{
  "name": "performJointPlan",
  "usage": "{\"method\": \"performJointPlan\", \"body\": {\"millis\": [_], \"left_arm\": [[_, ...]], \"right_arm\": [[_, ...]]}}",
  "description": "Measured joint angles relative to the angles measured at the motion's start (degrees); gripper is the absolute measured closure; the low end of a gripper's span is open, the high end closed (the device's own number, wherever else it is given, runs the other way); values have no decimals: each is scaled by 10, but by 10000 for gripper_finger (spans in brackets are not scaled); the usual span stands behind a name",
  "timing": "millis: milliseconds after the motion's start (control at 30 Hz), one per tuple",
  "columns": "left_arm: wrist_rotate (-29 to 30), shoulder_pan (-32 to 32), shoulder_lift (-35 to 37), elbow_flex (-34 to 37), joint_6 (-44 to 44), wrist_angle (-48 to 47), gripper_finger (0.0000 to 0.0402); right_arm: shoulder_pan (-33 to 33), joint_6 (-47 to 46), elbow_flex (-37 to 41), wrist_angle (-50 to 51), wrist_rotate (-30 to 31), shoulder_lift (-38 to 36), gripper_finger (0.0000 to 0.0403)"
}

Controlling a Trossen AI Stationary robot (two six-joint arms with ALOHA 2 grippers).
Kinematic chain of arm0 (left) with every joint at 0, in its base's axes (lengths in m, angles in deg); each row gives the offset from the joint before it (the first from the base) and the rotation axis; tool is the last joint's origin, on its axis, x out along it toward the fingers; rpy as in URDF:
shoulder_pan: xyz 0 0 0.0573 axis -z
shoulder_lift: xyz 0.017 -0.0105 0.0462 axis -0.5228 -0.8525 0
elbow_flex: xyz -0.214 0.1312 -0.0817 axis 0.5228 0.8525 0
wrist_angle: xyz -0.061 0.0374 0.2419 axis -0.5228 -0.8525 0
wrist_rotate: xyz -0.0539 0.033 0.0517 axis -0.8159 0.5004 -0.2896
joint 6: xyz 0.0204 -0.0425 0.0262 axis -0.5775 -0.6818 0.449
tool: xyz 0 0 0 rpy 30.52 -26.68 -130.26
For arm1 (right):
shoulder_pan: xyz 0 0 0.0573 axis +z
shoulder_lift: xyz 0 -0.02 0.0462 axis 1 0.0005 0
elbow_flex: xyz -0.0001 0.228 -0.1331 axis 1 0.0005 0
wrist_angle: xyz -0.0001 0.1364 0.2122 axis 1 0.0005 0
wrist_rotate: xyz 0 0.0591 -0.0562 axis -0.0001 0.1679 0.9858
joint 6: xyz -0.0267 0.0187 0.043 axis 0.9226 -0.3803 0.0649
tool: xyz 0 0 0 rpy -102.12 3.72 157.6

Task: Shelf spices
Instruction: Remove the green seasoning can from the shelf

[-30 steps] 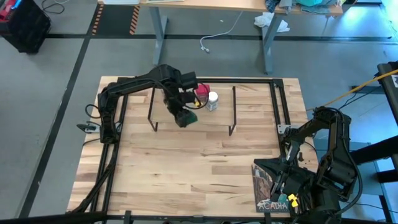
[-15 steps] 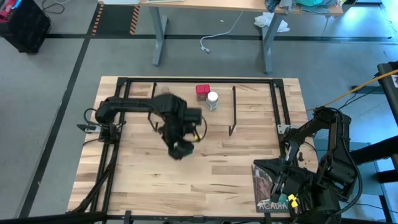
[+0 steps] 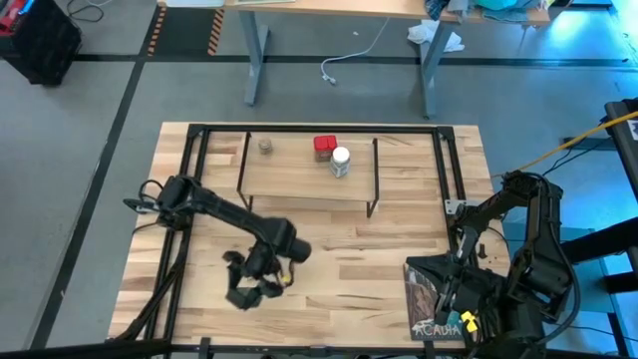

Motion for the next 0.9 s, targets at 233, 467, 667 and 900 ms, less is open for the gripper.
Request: {"method": "performJointPlan", "body": {"millis": [233,467,667,900], "left_arm": [[-5,12,0,133,35,70,133],[4,-1,0,221,19,170,119],[4,-19,0,242,41,180,126],[16,-27,0,245,38,217,111]], "right_arm": [[0,0,0,12,0,0,403],[0,-1,0,13,0,0,403],[0,-2,0,13,0,0,403],[0,-2,0,13,0,0,403]]}}
